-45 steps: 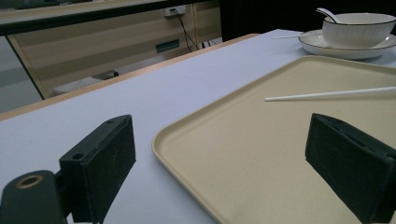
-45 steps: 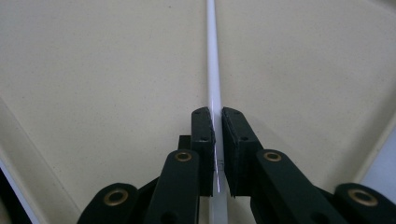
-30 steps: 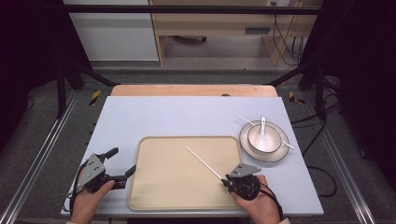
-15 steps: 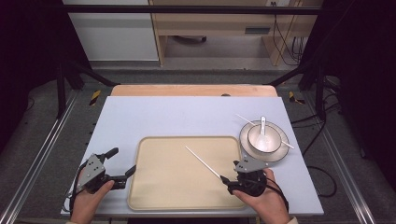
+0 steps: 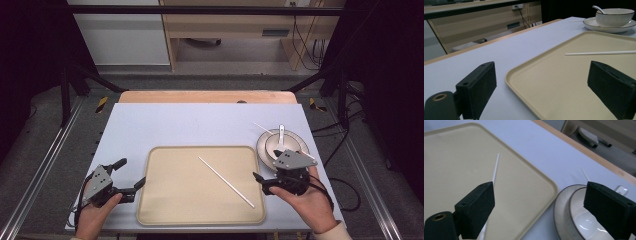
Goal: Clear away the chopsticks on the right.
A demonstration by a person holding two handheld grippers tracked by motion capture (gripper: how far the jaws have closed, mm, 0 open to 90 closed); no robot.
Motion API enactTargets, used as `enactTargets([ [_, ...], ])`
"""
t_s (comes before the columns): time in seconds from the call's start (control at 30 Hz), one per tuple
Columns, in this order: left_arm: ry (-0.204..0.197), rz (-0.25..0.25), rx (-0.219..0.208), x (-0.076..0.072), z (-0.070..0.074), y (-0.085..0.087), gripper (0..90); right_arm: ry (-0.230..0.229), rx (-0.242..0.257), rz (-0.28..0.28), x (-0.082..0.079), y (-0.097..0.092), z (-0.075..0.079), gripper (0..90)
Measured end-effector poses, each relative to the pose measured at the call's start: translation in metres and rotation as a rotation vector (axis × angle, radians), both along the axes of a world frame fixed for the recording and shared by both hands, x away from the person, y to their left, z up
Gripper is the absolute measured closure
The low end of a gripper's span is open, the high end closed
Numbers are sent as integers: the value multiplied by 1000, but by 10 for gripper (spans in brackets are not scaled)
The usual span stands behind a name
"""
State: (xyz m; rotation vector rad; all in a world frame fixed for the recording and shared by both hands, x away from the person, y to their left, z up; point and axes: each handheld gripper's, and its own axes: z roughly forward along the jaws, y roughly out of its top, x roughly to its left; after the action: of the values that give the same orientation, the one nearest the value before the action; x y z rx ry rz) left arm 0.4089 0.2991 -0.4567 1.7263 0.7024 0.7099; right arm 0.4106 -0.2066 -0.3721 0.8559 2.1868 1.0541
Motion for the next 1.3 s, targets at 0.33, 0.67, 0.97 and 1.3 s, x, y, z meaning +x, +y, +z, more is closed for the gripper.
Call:
enactTargets([
  [0.33,0,3,-4,0,0,0,80,-63,15,-51,10,-40,17,164],
  [0.67,-2,5,-5,0,0,0,80,-61,-21,-117,20,-75,18,263],
  [0.97,-5,7,-4,0,0,0,80,-39,-36,-180,33,-109,8,423],
  [1.3,3,9,2,1,-2,-1,80,84,-71,-228,67,-152,-34,671],
])
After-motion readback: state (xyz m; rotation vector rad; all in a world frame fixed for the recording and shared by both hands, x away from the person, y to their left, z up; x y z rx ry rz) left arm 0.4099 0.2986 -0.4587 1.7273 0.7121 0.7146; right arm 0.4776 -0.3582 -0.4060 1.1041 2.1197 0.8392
